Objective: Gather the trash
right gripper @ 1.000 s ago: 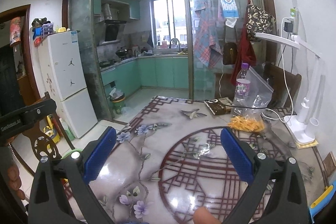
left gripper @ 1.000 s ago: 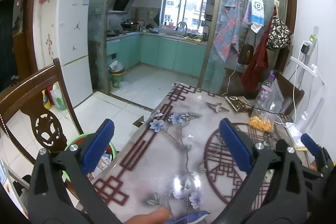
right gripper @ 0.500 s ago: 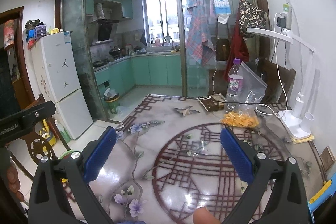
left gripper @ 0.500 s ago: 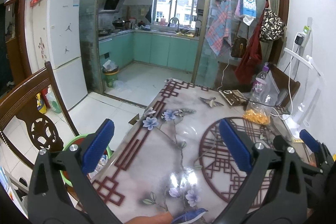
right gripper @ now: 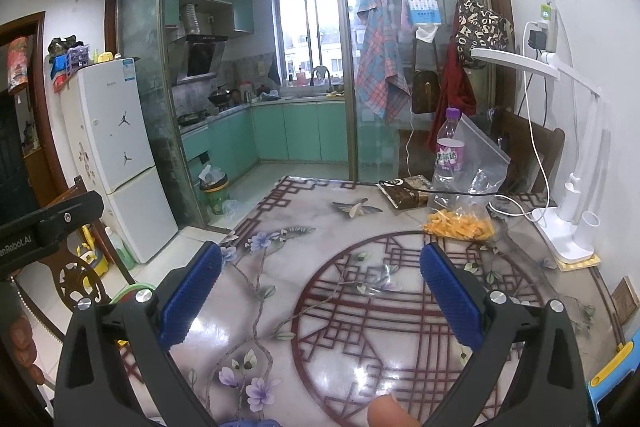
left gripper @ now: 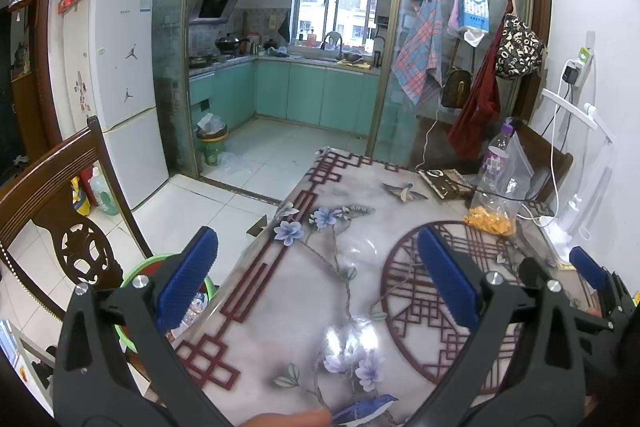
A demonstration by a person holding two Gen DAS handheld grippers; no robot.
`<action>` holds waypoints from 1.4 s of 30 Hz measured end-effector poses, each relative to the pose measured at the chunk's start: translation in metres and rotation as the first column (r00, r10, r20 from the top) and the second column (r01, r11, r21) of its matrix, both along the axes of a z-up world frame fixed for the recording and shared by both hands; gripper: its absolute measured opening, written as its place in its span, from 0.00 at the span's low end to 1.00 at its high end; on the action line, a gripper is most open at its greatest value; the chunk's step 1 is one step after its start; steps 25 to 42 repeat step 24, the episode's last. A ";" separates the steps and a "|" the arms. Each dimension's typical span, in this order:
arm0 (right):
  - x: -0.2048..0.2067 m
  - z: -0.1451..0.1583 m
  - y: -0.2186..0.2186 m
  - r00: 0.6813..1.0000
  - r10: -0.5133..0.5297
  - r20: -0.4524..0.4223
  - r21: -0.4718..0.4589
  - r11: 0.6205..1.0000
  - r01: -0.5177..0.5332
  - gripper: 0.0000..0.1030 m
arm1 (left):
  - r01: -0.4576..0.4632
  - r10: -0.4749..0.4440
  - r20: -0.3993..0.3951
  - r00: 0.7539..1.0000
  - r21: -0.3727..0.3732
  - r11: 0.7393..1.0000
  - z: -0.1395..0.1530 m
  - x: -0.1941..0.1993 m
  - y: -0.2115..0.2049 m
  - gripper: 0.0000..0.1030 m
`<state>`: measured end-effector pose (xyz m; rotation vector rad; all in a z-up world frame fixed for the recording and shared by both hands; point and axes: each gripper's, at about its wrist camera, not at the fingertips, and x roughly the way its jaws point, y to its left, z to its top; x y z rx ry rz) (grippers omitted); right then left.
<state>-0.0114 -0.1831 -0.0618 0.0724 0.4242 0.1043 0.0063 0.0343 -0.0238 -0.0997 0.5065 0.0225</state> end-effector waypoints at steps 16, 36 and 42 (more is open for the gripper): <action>0.013 -0.029 -0.014 0.996 -0.040 -0.079 0.022 0.999 0.042 0.93 | 0.081 -0.079 -0.098 0.992 0.017 0.997 -0.038 0.020 -0.019 0.95; 0.044 -0.120 -0.074 0.932 -0.194 -0.307 -0.083 0.981 0.177 0.93 | 0.245 -0.216 -0.262 0.941 0.083 0.966 -0.116 0.059 -0.067 0.95; 0.044 -0.120 -0.074 0.932 -0.194 -0.307 -0.083 0.981 0.177 0.93 | 0.245 -0.216 -0.262 0.941 0.083 0.966 -0.116 0.059 -0.067 0.95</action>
